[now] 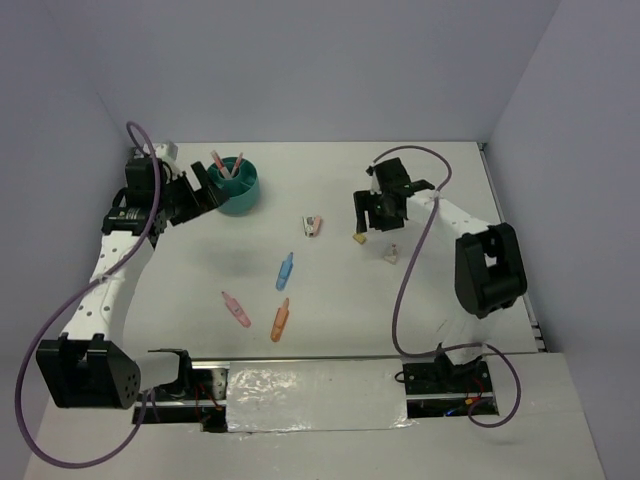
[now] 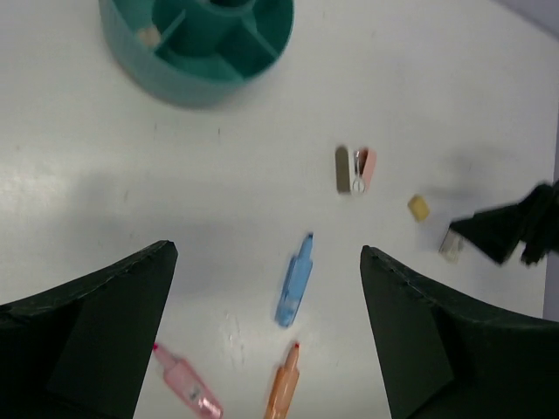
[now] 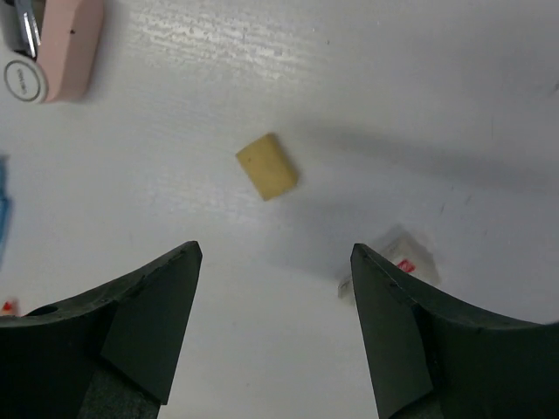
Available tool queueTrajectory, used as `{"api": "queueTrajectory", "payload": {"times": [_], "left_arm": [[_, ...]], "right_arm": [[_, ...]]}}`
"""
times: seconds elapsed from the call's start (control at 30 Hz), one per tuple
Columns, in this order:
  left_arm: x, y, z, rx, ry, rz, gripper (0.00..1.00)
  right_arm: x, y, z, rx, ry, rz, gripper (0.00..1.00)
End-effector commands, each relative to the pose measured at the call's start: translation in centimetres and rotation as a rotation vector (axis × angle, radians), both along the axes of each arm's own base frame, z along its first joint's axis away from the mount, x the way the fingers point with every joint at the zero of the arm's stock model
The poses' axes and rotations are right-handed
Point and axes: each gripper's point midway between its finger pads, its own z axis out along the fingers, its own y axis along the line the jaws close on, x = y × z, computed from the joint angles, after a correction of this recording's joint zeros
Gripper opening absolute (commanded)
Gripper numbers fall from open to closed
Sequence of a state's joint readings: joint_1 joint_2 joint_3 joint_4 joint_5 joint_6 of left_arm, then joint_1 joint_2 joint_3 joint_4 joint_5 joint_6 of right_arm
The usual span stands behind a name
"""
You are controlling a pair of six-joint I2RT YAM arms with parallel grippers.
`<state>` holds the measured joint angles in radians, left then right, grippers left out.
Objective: Sort the stationery into containers
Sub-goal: Pick up the stationery from the center of the board.
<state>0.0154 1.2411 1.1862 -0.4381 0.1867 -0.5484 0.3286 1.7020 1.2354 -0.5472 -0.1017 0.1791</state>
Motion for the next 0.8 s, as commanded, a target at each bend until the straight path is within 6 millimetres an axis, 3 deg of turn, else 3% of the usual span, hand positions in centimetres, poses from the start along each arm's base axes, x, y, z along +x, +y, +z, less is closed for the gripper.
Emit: {"api": "queueTrajectory", "payload": {"times": [0.0,0.07,0.1,0.17,0.2,0.4,0.63,0.77], "left_arm": [[-3.5,-2.1,-1.1,-0.037,0.054,-0.139,0.99],[-4.5,-1.9,-0.6,-0.014,0.041,-0.149,0.99],[-4.9,-1.8,-0.6,-0.003,0.047,-0.15,0.99],[-5.3,-1.4,0.2,0.027,0.028,-0.143,0.99],[-5.6,-1.3,0.3,0.034,0.031,-0.146,0.99],[-5.6,-1.3,1.3,0.048,0.019,-0.162,0.99],[-5.9,-1.8,1.6,0.045,0.014,-0.186,0.99],[-6.1,-1.8,1.2,0.047,0.023,-0.19,0.99]], "right_arm": [[3.0,0.1,0.5,-0.131,-0.091,0.085,0.77],[3.7,-0.1,-0.9,-0.204,-0.083,0.109,0.77],[4.3,0.2,-0.7,-0.232,-0.092,0.139,0.77],[4.1,0.3,-2.7,-0.262,-0.034,0.177,0.74],[4.3,0.6,-2.7,-0.25,-0.031,0.181,0.73],[2.5,2.2,-5.1,-0.251,0.017,0.262,0.68],[1.5,2.0,-7.3,-0.272,0.081,0.251,0.45],[0.9,1.7,-8.2,-0.292,0.106,0.251,0.43]]}}
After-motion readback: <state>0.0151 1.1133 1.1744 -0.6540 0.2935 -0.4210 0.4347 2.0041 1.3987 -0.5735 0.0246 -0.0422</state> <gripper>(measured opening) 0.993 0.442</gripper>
